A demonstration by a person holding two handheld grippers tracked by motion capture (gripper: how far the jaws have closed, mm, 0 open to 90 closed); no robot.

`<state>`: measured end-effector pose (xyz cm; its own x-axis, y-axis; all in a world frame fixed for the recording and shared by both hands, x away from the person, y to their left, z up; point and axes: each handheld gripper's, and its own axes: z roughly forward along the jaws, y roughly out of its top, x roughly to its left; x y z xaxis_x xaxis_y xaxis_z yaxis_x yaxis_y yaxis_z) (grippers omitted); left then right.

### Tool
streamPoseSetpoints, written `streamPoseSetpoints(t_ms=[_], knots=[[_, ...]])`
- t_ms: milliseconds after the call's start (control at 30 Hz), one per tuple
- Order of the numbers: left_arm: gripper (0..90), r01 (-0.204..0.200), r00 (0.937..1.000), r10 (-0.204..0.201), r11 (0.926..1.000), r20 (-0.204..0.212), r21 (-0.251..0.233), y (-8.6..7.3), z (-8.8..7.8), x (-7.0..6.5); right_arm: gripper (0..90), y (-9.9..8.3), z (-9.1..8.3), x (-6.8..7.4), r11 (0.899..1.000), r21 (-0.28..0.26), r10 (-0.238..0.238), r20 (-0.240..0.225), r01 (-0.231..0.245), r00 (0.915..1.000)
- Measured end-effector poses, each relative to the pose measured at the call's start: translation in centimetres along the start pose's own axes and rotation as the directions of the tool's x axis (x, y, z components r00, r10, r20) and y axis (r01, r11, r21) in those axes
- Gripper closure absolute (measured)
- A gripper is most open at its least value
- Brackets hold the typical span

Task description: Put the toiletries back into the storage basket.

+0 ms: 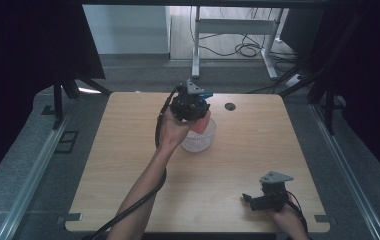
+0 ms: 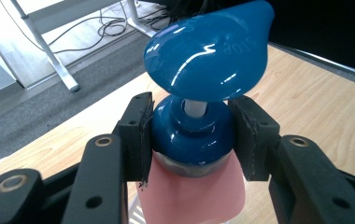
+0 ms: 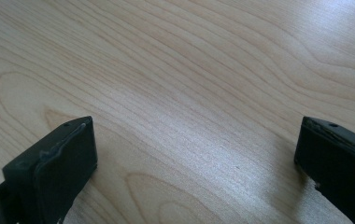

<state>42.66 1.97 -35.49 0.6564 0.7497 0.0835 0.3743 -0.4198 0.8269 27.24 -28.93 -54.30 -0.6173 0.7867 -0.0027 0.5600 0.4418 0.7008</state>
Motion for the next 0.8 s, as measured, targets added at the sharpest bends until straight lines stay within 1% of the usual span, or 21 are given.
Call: streamPoseSetpoints(t_ms=[33, 167, 267, 300, 433, 500, 800], knots=[[53.0, 0.001, 1.0, 0.0, 1.0, -0.004, 0.007, -0.1, 0.1, 0.1, 0.0, 0.0, 0.0, 0.0, 1.0, 0.001, 0.002, 0.0, -0.002, 1.0], [53.0, 0.018, 0.9998, -0.018, 0.9998, -0.006, 0.001, -0.6, 0.8, 0.3, 0.0, 0.0, 0.0, 0.0, 1.0, 0.001, 0.001, 0.0, -0.001, 1.0], [53.0, 0.021, 0.9997, -0.021, 0.9998, -0.008, 0.002, -1.0, 1.3, 0.3, 0.0, 0.0, 0.0, 0.0, 1.0, -0.001, 0.0, -0.001, 0.0, 1.0], [53.0, 0.029, 0.9996, -0.029, 0.9996, -0.006, 0.002, -1.3, 1.7, 0.3, 0.0, 0.0, 0.0, 0.0, 1.0, 0.0, -0.002, -0.002, 0.002, 1.0], [53.1, 0.033, 0.9994, -0.033, 0.9994, 0.002, 0.009, -1.7, 2.0, 0.3, 0.0, 0.0, 0.0, 0.0, 1.0, 0.0, -0.003, -0.002, 0.003, 1.0], [53.0, 0.042, 0.9991, -0.042, 0.9991, 0.006, 0.007, -1.9, 2.3, 0.1, 0.0, 0.0, 0.0, 0.0, 1.0, 0.001, -0.006, -0.002, 0.006, 1.0], [53.0, 0.047, 0.9988, -0.047, 0.9985, 0.013, 0.029, -3.0, 3.3, 0.0, 0.0, 0.0, 0.0, 0.0, 1.0, 0.001, -0.003, -0.004, 0.003, 1.0]])
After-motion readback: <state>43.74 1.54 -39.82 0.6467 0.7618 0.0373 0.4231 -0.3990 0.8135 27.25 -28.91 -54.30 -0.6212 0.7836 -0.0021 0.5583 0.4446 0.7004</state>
